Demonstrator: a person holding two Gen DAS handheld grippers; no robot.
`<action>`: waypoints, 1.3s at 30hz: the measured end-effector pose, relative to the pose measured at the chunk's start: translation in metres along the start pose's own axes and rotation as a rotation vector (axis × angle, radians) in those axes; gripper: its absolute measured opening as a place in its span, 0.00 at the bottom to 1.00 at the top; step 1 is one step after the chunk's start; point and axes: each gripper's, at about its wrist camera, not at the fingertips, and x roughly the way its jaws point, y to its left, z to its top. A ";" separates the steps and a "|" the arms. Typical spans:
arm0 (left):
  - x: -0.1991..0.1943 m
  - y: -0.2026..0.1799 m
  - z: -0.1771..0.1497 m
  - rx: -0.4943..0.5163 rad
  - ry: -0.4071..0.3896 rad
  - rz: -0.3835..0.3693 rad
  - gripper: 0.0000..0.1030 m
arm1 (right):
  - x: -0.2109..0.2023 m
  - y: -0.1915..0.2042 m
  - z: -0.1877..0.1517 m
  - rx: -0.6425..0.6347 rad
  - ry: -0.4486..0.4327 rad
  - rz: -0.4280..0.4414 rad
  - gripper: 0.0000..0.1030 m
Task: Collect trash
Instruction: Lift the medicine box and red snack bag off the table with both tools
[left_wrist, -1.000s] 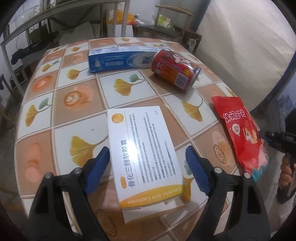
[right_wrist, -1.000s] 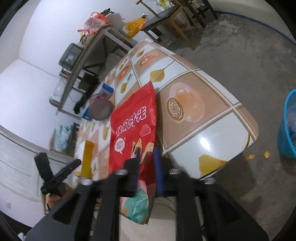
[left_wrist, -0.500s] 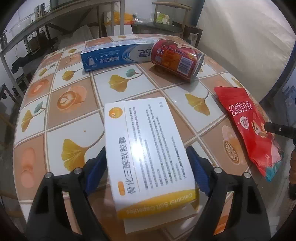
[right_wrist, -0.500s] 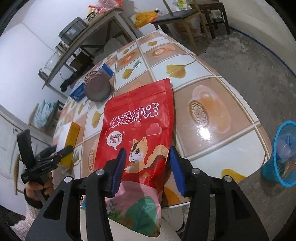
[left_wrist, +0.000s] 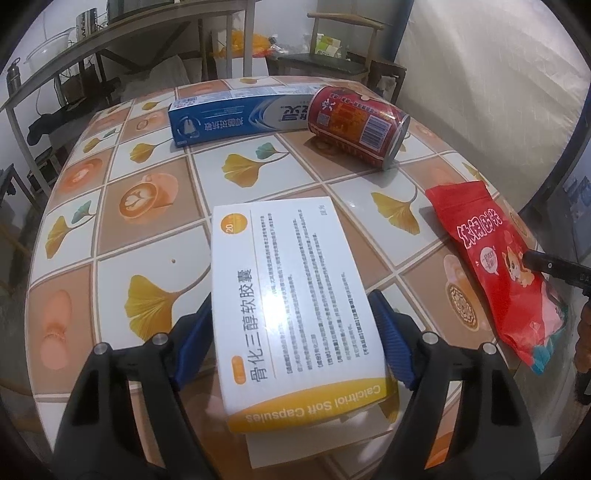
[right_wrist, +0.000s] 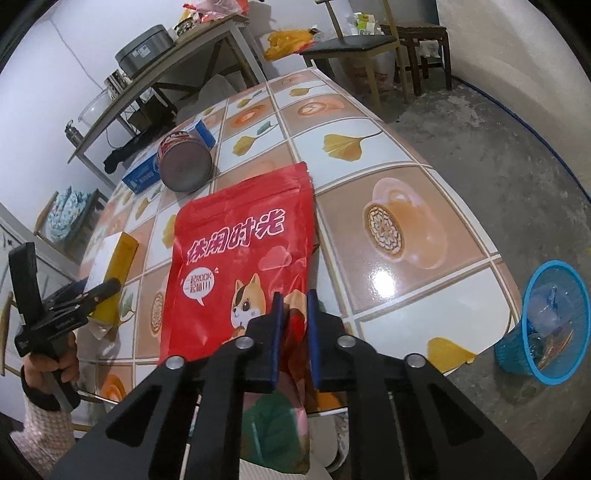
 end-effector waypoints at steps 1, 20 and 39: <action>0.000 0.000 0.000 0.000 -0.001 0.000 0.73 | -0.002 0.000 -0.001 -0.001 -0.007 0.003 0.09; -0.021 -0.014 0.001 0.046 -0.068 0.004 0.69 | -0.041 -0.005 0.010 0.043 -0.141 0.022 0.06; -0.043 -0.056 0.018 0.093 -0.165 -0.068 0.68 | -0.090 -0.021 0.012 0.100 -0.264 0.070 0.06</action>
